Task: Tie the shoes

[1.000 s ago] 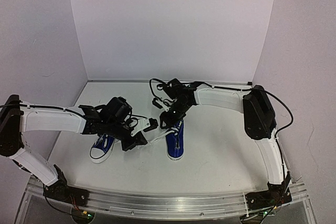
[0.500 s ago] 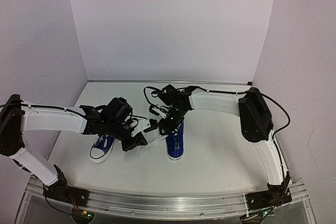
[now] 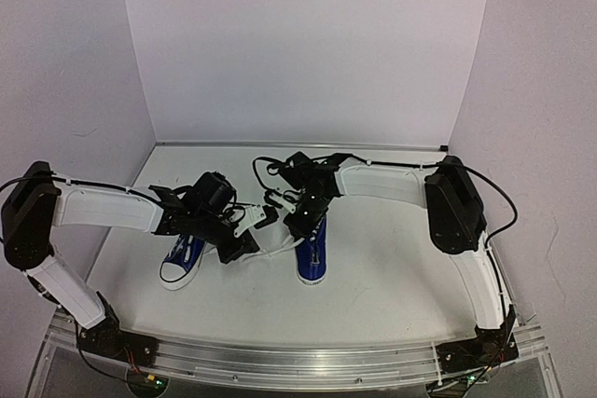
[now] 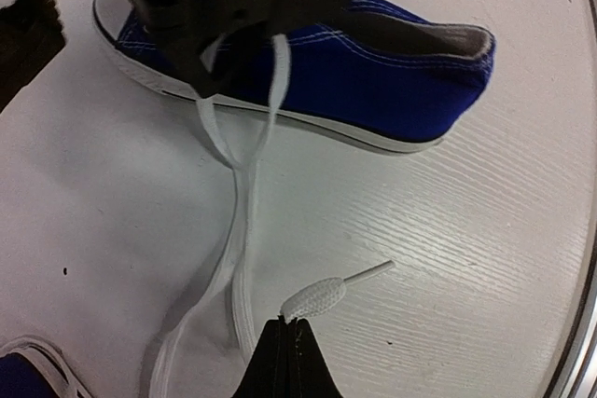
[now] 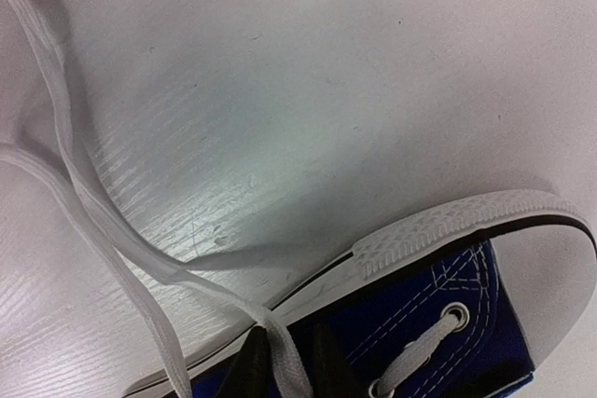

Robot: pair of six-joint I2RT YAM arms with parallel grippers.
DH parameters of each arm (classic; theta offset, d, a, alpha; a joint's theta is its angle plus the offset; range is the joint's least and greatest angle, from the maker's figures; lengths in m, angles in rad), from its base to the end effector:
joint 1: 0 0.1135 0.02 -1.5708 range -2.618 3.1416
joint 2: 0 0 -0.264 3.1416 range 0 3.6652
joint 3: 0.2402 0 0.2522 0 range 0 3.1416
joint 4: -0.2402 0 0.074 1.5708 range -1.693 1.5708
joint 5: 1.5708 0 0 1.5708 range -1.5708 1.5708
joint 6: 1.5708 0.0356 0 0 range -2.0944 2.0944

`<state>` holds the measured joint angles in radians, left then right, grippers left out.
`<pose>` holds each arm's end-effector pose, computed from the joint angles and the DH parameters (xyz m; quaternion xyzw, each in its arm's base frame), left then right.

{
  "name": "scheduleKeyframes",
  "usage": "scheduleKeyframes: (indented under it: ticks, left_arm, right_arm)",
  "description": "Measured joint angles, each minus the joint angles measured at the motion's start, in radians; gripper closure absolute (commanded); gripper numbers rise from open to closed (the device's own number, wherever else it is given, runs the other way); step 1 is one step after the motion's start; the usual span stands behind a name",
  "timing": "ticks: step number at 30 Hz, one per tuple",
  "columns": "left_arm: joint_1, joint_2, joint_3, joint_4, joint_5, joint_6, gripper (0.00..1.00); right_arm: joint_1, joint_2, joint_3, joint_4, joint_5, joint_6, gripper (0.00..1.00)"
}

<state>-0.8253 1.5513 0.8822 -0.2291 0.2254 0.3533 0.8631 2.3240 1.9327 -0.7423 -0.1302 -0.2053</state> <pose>0.2057 -0.2346 0.1875 0.5522 0.7592 -0.1799 0.2940 0.3190 0.3800 0.1691 -0.5081 0.8312 0.1300 0.1843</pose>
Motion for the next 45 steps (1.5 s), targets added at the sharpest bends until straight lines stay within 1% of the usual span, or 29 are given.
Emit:
scheduleKeyframes:
  ticks: [2,4,11,25,39,45]
  left_arm:
    - [0.027,0.011,0.000,0.029,0.007,-0.017,1.00]
    - [0.050,0.019,0.000,0.066,0.016,-0.032,1.00]
    - [0.077,0.070,0.000,0.236,0.072,-0.073,1.00]
    - [0.105,0.310,0.056,0.530,0.131,-0.149,1.00]
    - [0.106,0.424,0.146,0.646,0.132,-0.187,1.00]
    - [0.106,0.457,0.177,0.641,0.150,-0.186,1.00]
  right_arm:
    - [0.001,-0.014,-0.010,-0.001,0.003,-0.001,0.97]
    - [0.001,-0.032,-0.023,-0.002,0.004,0.001,1.00]
    - [-0.003,-0.085,-0.051,0.015,0.004,0.015,1.00]
    - [-0.069,-0.198,-0.200,0.106,-0.098,0.065,1.00]
    - [-0.097,-0.207,-0.234,0.159,-0.156,0.110,1.00]
    - [-0.112,-0.210,-0.251,0.171,-0.177,0.126,1.00]
